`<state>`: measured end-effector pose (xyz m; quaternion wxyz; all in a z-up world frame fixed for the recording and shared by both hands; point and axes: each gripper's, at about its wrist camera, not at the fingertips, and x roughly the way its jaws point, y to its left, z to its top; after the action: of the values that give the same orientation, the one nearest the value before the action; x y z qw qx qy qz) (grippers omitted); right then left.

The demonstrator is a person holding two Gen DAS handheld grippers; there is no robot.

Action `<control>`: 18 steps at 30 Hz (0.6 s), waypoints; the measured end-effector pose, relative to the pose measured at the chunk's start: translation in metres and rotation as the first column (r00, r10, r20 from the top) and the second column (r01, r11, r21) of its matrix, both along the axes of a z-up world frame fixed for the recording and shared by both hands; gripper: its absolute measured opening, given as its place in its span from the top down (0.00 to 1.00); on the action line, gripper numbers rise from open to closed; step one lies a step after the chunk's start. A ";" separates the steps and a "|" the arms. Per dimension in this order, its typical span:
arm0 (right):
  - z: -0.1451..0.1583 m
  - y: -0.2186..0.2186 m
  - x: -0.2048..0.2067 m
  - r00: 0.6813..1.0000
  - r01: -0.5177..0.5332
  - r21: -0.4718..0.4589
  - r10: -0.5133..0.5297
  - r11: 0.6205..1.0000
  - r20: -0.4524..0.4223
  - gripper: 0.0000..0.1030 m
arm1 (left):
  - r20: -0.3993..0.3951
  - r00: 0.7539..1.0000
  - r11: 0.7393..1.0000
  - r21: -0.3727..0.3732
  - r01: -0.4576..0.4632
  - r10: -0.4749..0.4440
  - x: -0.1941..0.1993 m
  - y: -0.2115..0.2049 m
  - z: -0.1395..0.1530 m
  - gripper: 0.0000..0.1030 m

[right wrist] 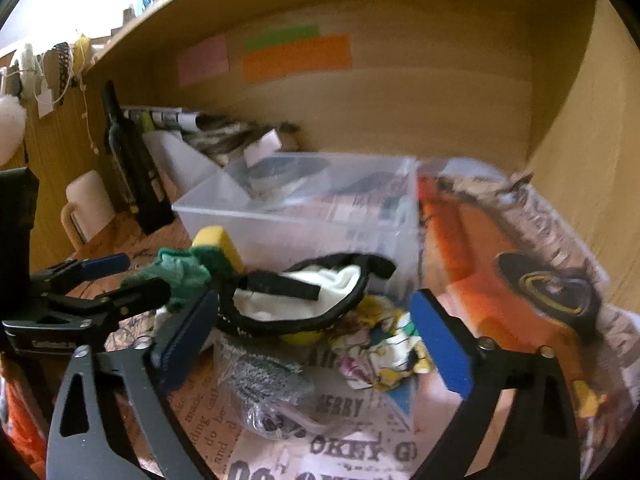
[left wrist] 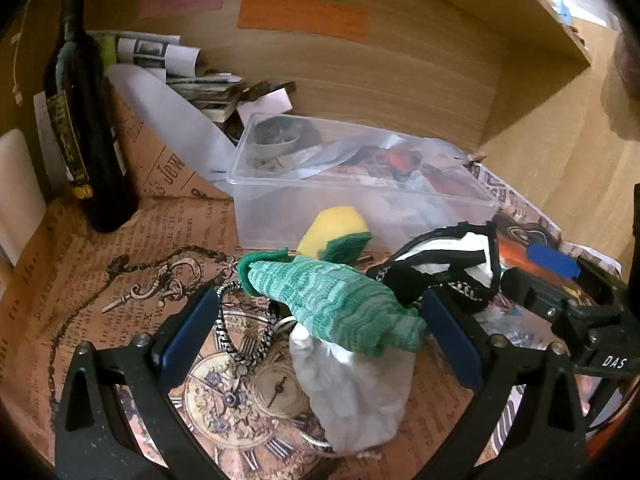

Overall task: Organize soft objects
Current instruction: 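Grasp the green knitted cloth with the left tool while the right tool grasps the black-and-white eye mask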

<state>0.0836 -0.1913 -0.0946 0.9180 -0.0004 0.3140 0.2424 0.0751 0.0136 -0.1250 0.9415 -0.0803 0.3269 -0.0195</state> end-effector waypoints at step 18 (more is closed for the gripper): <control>-0.023 0.010 0.029 0.987 -0.025 0.050 0.032 0.998 -0.159 0.79 | 0.003 0.999 0.998 -0.020 0.054 -0.054 0.001 -0.005 -0.003 0.67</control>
<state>0.1128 -0.1814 -0.1175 0.8860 0.0365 0.3807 0.2622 0.0762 0.0088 -0.1280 0.9402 -0.0810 0.3273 -0.0481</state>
